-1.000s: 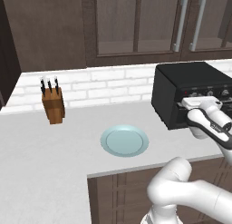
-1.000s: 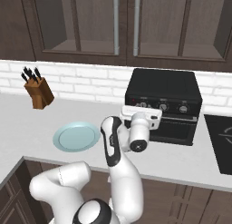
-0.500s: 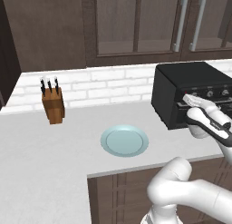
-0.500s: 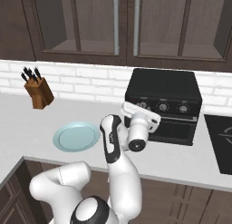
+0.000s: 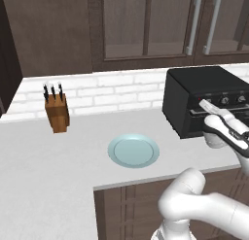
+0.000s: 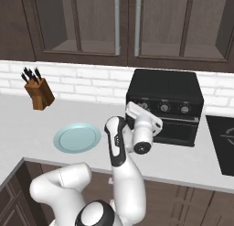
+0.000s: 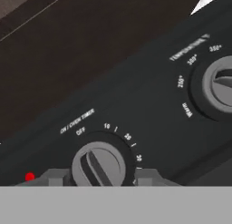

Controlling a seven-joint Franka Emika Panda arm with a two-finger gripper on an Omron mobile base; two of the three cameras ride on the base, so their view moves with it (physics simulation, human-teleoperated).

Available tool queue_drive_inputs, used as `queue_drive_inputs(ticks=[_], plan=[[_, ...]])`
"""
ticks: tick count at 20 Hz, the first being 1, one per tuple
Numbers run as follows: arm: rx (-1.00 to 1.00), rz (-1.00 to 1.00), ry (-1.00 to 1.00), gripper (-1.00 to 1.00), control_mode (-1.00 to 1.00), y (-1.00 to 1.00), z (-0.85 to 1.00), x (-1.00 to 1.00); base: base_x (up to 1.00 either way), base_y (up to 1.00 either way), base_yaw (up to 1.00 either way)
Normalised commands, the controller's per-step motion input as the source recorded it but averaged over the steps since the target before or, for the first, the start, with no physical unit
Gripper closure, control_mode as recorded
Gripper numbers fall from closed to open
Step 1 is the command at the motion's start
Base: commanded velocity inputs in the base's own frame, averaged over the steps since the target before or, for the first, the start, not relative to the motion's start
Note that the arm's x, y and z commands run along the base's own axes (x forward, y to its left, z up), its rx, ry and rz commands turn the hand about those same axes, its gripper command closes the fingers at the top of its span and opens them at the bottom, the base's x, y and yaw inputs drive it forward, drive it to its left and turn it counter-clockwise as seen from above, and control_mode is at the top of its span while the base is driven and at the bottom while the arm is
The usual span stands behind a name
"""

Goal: Pick up the kebab skewer and baguette bread, and place them inside the toaster oven. Close the toaster oven door and start by setting the timer.

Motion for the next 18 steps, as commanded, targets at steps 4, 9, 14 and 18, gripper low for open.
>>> queue_drive_inputs(ticks=[4, 9, 14, 18], plan=[[0.08, 0.07, -0.01, 1.00, -1.00, 0.00, 0.15, 0.53, 0.00, 0.00, 0.00], [0.08, 0.03, 0.00, 1.00, -1.00, 0.00, 0.14, 0.71, 0.00, 0.00, 0.00], [0.09, 0.00, 0.00, 1.00, -1.00, 0.00, 0.10, 0.65, 0.00, 0.00, 0.00], [0.11, 0.00, 0.00, 1.00, -1.00, 0.00, 0.09, 0.41, 0.00, 0.00, 0.00]])
